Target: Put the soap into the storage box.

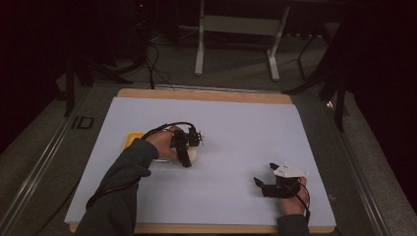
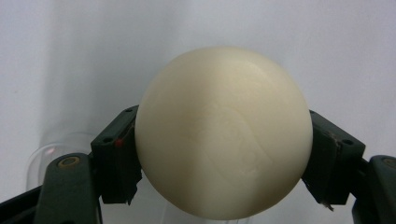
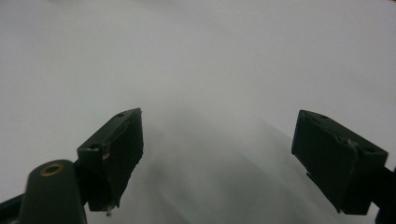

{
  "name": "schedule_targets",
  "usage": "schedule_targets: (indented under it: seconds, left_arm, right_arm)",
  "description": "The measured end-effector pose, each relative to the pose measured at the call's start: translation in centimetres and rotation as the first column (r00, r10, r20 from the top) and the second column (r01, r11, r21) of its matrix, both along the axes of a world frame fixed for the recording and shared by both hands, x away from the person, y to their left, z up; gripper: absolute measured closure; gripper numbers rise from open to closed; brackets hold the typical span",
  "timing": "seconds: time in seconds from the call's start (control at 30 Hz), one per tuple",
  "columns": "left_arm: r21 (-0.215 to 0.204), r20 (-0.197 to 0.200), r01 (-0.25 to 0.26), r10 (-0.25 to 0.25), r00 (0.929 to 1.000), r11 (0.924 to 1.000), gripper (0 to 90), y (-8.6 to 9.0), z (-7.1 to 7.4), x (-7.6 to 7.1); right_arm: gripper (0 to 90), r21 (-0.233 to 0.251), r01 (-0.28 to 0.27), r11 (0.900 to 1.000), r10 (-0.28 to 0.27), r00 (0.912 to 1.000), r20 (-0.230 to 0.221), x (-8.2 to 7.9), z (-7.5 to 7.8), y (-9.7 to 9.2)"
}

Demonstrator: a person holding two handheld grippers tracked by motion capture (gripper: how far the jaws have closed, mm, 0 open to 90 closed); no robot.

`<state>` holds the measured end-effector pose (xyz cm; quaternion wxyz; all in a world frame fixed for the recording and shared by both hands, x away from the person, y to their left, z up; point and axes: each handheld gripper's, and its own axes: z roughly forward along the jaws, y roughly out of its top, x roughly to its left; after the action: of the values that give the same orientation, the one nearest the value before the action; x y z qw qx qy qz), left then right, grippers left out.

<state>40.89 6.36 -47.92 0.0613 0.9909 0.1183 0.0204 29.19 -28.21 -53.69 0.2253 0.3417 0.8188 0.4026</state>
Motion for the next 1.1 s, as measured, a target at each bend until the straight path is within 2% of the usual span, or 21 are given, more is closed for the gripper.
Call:
schedule_targets:
  seconds: [0.5,0.9,1.1]
  left_arm:
    - [-0.015,0.016,-0.047,0.047,0.9987,0.9988,25.1,1.7,1.3,0.5]
    - [0.001,0.038,-0.087,0.087,0.9955,0.9962,25.1,3.2,2.8,0.9]
    - [0.013,0.028,-0.120,0.120,0.9924,0.9927,25.1,4.0,3.2,1.0]
  right_arm:
    - [16.4,0.001,0.001,1.0000,-0.001,1.0000,0.001,0.0,0.0,0.0]
    - [16.4,0.000,0.001,1.0000,-0.001,1.0000,0.002,0.0,0.0,0.0]
    - [16.4,-0.001,0.001,1.0000,-0.001,1.0000,0.001,0.0,0.0,0.0]
